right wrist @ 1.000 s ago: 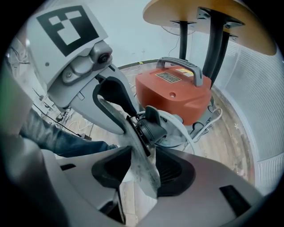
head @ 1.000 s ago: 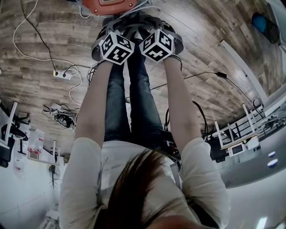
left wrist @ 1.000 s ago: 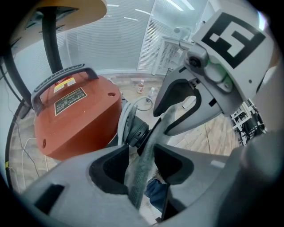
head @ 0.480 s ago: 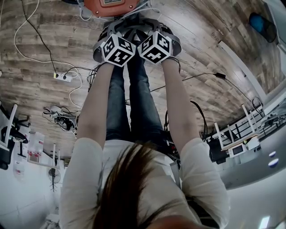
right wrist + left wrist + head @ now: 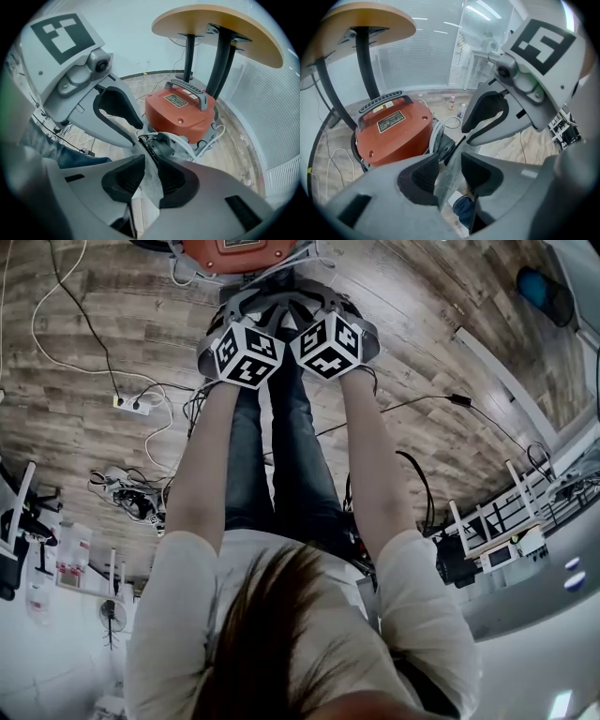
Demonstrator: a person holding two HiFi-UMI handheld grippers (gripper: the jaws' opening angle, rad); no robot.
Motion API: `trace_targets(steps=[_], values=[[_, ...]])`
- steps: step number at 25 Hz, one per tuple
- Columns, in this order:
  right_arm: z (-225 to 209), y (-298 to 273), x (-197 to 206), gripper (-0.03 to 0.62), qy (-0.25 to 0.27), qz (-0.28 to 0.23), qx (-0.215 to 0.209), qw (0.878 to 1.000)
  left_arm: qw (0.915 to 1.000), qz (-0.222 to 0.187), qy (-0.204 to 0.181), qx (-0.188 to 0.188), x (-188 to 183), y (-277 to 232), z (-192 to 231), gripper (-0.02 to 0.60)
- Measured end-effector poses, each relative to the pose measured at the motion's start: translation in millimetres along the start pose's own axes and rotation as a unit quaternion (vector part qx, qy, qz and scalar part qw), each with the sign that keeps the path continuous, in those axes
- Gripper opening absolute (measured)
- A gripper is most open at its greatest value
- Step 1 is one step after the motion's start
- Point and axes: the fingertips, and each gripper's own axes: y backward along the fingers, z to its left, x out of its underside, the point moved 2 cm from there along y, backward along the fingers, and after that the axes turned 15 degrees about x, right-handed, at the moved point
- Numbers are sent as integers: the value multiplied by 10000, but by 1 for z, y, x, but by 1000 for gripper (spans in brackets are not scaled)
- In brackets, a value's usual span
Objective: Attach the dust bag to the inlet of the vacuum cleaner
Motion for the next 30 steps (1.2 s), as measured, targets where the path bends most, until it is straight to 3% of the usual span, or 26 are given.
trace_targets(steps=[5, 8, 14, 19, 30], values=[[4, 8, -4, 15, -84, -56, 146, 9998, 9996, -226, 24, -180, 0, 13, 0, 86], [6, 13, -5, 5, -201, -61, 234, 9995, 9993, -263, 32, -276, 1, 19, 1, 48], [13, 25, -7, 3, -610, -37, 240, 9978, 9982, -338, 188, -460, 6, 32, -2, 18], [9, 38, -11, 3, -1273, -126, 298, 9913, 9951, -616, 392, -668, -1, 49, -1, 18], [1, 75, -36, 3, -1904, -341, 582, 9794, 9861, -1192, 692, -932, -28, 99, -11, 17]])
